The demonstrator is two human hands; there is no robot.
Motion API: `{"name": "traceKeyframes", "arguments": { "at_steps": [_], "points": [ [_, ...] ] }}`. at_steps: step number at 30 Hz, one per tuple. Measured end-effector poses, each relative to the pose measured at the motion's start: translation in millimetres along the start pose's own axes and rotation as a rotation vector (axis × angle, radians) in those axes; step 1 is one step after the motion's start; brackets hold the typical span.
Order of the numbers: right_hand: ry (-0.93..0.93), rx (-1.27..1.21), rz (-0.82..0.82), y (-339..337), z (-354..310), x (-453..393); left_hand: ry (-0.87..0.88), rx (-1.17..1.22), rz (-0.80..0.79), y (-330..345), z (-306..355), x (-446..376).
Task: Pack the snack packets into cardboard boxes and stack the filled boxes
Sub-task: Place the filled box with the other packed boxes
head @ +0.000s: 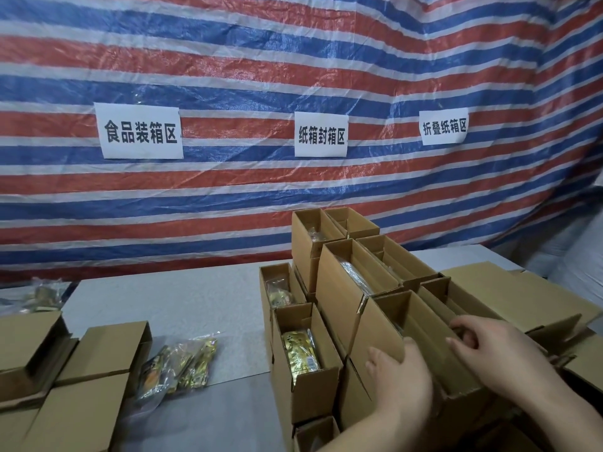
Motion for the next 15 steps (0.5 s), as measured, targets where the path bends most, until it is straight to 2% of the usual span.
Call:
{"name": "traceKeyframes", "arguments": {
  "at_steps": [4, 7, 12, 15],
  "points": [
    [-0.017, -0.055, 0.011, -3.5, -14.4, -7.5, 0.123, 0.06, 0.023, -31.3, 7.6, 5.2],
    [0.005, -0.277, 0.027, -15.2, -21.8, -4.0, 0.24, 0.035, 0.02, -46.2, 12.3, 5.7],
    [-0.213, -0.586, 0.145, -30.0, -113.6, 12.6, 0.478, 0.048, 0.187, -130.9, 30.0, 21.6],
    [-0.378, -0.725, 0.09, -32.7, -179.3, 27.1, 0.527, 0.012, 0.311, -190.8, 27.5, 34.8]
  ]
}}
Point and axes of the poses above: each hand's wrist, its own x-axis away from the middle knuckle, its own y-axis out of the palm, z = x × y, the point moved 2 cm from there along -x, towards the middle knuckle, and after that the axes turned 9 degrees about x, right-handed, at the moved point
